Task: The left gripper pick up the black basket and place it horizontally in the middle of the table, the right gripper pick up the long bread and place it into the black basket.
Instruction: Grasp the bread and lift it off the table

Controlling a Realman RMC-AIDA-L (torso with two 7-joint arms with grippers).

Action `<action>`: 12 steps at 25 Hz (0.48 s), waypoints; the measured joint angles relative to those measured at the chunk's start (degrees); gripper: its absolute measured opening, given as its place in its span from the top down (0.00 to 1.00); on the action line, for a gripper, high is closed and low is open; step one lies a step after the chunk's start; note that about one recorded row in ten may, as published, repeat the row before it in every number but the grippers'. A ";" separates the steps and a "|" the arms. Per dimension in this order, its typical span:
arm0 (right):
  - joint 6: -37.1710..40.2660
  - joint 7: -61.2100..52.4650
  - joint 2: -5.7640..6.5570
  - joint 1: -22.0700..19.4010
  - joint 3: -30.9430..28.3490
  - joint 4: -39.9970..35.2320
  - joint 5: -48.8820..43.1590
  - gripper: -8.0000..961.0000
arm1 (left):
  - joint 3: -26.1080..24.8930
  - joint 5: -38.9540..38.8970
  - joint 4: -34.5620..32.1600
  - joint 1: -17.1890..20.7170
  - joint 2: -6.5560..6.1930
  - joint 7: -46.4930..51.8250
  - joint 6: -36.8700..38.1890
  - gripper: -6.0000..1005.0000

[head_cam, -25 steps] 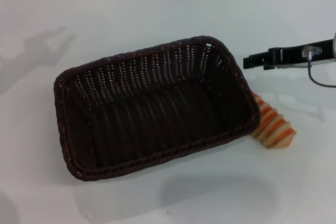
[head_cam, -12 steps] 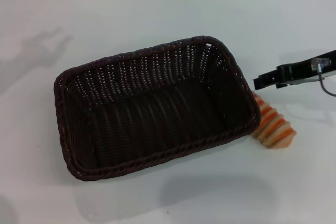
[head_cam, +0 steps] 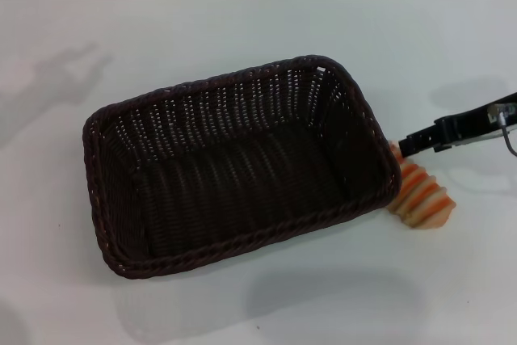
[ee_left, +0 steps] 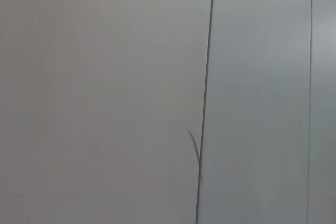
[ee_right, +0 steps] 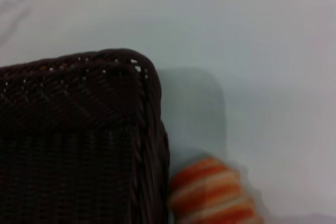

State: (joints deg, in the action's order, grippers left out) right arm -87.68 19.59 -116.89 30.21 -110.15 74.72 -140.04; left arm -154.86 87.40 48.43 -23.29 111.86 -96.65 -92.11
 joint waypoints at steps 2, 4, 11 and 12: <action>-0.44 0.36 0.00 -0.04 0.17 -0.24 -0.02 0.39 | 0.00 -0.16 0.00 0.00 0.02 -0.01 0.00 0.64; -0.83 0.71 -0.03 0.00 0.24 -0.95 -0.06 0.40 | 0.00 -0.36 0.00 0.00 0.03 -0.02 0.00 0.64; -1.13 1.67 -0.07 0.85 0.55 -4.25 -0.41 0.41 | 0.00 -0.54 0.00 -0.01 0.03 -0.04 0.00 0.64; -1.13 1.67 -0.07 0.85 0.55 -4.25 -0.41 0.42 | 0.00 -0.54 0.00 -0.01 0.03 -0.04 0.00 0.64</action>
State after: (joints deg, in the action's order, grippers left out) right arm -88.81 21.27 -116.96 31.06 -109.60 70.47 -140.45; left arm -154.86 86.86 48.43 -23.29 111.89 -96.68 -92.10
